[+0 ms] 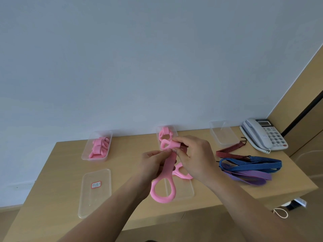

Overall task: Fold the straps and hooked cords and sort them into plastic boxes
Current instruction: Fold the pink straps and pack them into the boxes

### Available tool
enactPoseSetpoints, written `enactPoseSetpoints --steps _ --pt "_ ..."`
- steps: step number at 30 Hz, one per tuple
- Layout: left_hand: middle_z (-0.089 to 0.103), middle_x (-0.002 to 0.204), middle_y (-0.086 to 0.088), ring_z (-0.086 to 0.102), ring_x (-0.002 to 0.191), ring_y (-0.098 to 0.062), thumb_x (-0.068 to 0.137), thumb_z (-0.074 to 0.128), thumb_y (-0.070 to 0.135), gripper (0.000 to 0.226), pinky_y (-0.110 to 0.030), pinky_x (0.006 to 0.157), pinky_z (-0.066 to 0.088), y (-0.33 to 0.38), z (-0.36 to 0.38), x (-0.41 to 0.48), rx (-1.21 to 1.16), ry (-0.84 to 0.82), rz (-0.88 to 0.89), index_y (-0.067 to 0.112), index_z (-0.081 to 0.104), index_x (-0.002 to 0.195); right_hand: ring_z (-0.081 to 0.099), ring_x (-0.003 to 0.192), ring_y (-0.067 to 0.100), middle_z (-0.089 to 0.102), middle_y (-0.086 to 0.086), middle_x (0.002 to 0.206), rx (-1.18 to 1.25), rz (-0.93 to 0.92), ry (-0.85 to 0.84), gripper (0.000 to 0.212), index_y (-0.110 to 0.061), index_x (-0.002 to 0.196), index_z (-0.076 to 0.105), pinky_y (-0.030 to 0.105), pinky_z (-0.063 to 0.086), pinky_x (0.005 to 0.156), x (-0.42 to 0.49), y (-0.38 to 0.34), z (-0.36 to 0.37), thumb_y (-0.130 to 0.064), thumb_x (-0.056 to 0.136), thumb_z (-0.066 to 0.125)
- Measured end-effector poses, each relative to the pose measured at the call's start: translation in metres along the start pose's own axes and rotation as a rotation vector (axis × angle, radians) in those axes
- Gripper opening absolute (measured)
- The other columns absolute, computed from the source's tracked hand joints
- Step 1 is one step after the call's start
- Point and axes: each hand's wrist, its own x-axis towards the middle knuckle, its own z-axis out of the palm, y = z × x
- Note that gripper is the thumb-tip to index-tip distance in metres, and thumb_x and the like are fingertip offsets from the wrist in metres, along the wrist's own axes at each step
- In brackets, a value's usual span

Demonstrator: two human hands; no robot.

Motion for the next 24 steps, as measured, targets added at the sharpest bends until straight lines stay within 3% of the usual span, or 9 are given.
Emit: enactPoseSetpoints --steps 5,7,9,13,18,20,22,24 --pt "0.079 0.092 -0.019 0.076 0.074 -0.028 0.093 0.072 0.027 0.020 -0.034 0.064 0.061 -0.001 -0.004 0.002 0.033 -0.024 -0.021 0.011 0.083 0.088 0.055 0.069 0.005 0.072 -0.006 0.089 0.012 -0.094 0.063 0.024 -0.010 0.092 0.075 0.018 0.048 0.067 -0.005 0.006 0.003 0.005 0.074 0.079" --pt "0.079 0.094 -0.020 0.075 0.075 -0.026 0.088 0.076 0.027 0.019 -0.033 0.065 0.060 0.001 -0.005 0.002 0.004 -0.057 -0.010 0.010 0.083 0.091 0.060 0.074 0.009 0.074 -0.003 0.091 -0.011 -0.133 0.083 0.025 -0.009 0.091 0.076 0.025 0.052 0.070 -0.007 0.008 0.005 0.007 0.072 0.081" --pt "0.078 0.097 -0.019 0.074 0.080 -0.026 0.079 0.079 0.034 0.032 -0.034 0.071 0.060 0.001 -0.005 0.003 -0.019 -0.109 0.004 0.009 0.082 0.098 0.067 0.084 0.016 0.074 -0.001 0.094 -0.035 -0.150 0.090 0.028 -0.008 0.091 0.078 0.031 0.055 0.075 -0.009 0.010 0.007 0.008 0.069 0.082" --pt "0.077 0.091 -0.014 0.067 0.077 -0.025 0.067 0.085 0.048 0.051 -0.035 0.076 0.057 -0.001 -0.006 0.006 -0.034 -0.132 0.019 0.008 0.082 0.099 0.066 0.093 0.019 0.075 -0.002 0.096 -0.073 -0.171 0.063 0.026 -0.009 0.088 0.079 0.031 0.054 0.081 -0.012 0.008 0.005 0.007 0.068 0.081" --pt "0.077 0.094 -0.017 0.067 0.083 -0.025 0.081 0.082 0.030 0.026 -0.044 0.087 0.056 -0.003 -0.008 0.007 -0.012 -0.140 0.021 0.009 0.082 0.097 0.060 0.090 0.014 0.071 -0.011 0.088 -0.010 -0.109 0.070 0.017 -0.014 0.090 0.078 0.025 0.047 0.083 -0.010 0.003 -0.007 -0.004 0.076 0.077" --pt "0.078 0.102 -0.020 0.071 0.088 -0.026 0.091 0.072 0.017 0.016 -0.045 0.092 0.057 -0.002 -0.009 0.007 0.000 -0.157 0.039 0.010 0.082 0.102 0.056 0.097 0.016 0.070 -0.008 0.101 -0.035 0.003 -0.022 0.027 -0.016 0.107 0.075 0.023 0.042 0.088 -0.006 0.003 -0.009 -0.009 0.081 0.073" --pt "0.078 0.110 -0.019 0.073 0.095 -0.026 0.095 0.066 0.005 0.021 -0.044 0.094 0.057 -0.002 -0.009 0.006 0.004 -0.192 0.060 0.008 0.080 0.110 0.051 0.106 0.016 0.066 -0.005 0.115 -0.069 0.106 -0.222 0.033 -0.018 0.121 0.069 0.026 0.040 0.095 -0.002 0.005 -0.009 -0.015 0.087 0.069" --pt "0.078 0.112 -0.018 0.074 0.099 -0.026 0.095 0.062 -0.003 0.026 -0.037 0.089 0.061 -0.002 -0.011 0.007 0.006 -0.213 0.068 0.007 0.078 0.113 0.054 0.099 0.012 0.067 -0.004 0.107 -0.029 0.147 -0.342 0.023 -0.017 0.113 0.071 0.030 0.044 0.091 0.000 0.005 -0.008 -0.017 0.090 0.066"
